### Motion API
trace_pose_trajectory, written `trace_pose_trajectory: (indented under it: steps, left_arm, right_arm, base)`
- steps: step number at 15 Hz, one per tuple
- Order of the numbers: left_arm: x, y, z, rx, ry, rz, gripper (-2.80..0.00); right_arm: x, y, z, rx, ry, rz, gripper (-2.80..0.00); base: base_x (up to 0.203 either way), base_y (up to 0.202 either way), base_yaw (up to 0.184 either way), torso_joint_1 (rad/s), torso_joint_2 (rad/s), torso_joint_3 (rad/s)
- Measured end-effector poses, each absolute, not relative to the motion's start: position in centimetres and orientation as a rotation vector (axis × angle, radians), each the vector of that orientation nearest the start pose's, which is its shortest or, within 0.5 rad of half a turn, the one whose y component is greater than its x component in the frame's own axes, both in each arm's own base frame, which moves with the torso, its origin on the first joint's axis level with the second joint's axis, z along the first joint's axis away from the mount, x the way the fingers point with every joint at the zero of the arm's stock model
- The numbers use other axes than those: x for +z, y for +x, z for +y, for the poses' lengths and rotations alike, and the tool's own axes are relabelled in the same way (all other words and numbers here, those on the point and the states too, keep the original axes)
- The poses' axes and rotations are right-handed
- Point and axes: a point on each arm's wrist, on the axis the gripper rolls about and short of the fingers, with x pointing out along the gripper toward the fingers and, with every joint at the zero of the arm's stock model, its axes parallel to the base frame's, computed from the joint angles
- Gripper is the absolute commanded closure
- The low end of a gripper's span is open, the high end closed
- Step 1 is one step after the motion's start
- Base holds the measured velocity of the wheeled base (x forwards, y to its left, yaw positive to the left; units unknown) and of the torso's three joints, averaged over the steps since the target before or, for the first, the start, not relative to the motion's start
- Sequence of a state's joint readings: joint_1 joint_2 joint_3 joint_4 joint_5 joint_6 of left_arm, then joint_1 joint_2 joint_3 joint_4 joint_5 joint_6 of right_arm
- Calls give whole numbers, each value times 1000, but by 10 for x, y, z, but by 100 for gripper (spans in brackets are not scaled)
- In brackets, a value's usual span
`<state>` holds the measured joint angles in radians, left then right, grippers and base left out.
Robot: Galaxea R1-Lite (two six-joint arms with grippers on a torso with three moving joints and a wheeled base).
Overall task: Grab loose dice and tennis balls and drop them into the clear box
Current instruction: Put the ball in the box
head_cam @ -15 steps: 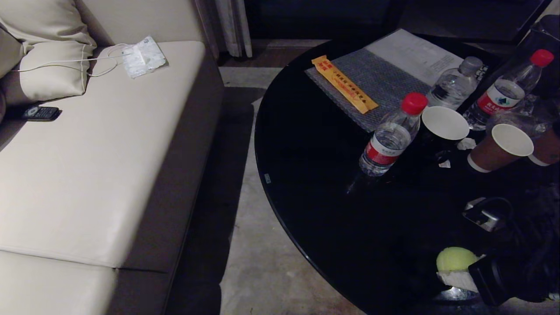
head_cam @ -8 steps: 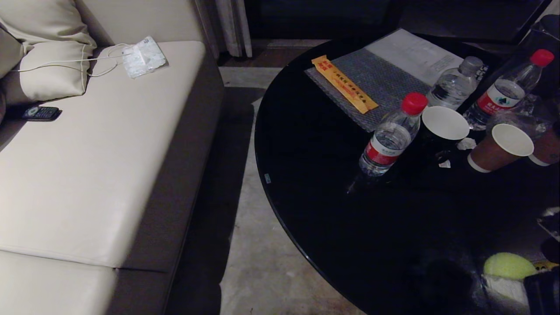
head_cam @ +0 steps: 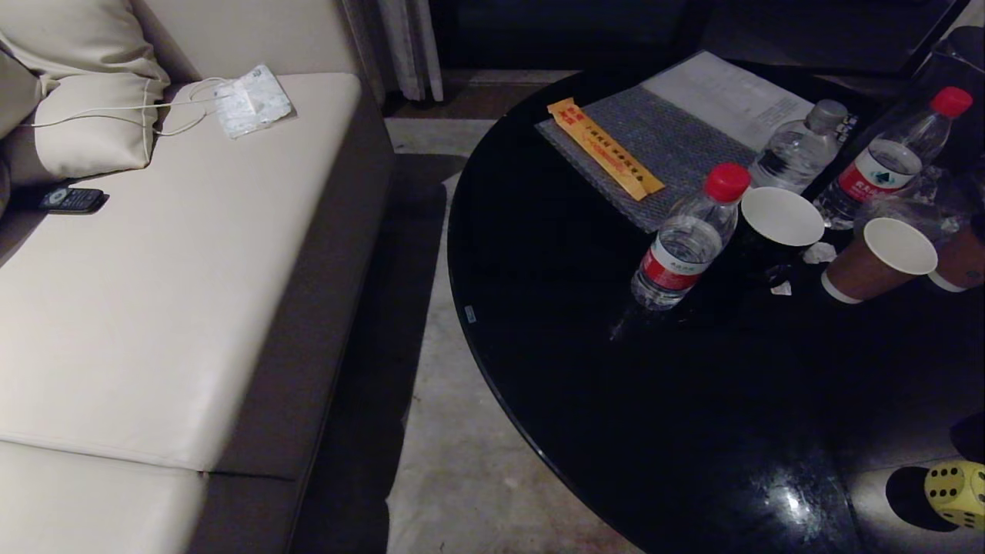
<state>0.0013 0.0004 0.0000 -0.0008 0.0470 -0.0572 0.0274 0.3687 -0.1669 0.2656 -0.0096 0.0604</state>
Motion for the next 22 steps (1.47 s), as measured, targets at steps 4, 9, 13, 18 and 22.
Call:
trace_pose_trajectory:
  steps: [4,9,13,18,22]
  left_arm:
    - [76,-23,1,49,-57,-2,0]
    - [76,-23,1,49,-57,-2,0]
    - [75,-23,1,41,-44,0,0]
    - [75,-23,1,39,-40,0,0]
    - [75,-23,1,43,-44,-1,0]
  right_arm:
    - [84,-26,-1,4,35,256,0]
    - [78,-33,-1,3,31,185,0]
    - [77,-34,-1,-1,39,176,0]
    - [77,-34,-1,0,38,176,0]
    - [76,-34,-1,1,35,177,0]
  base:
    - [0,0,0,0,0,0]
    - [0,0,0,0,0,0]
    - [0,0,0,0,0,0]
    - [0,0,0,0,0,0]
    - [0,0,0,1,1,10]
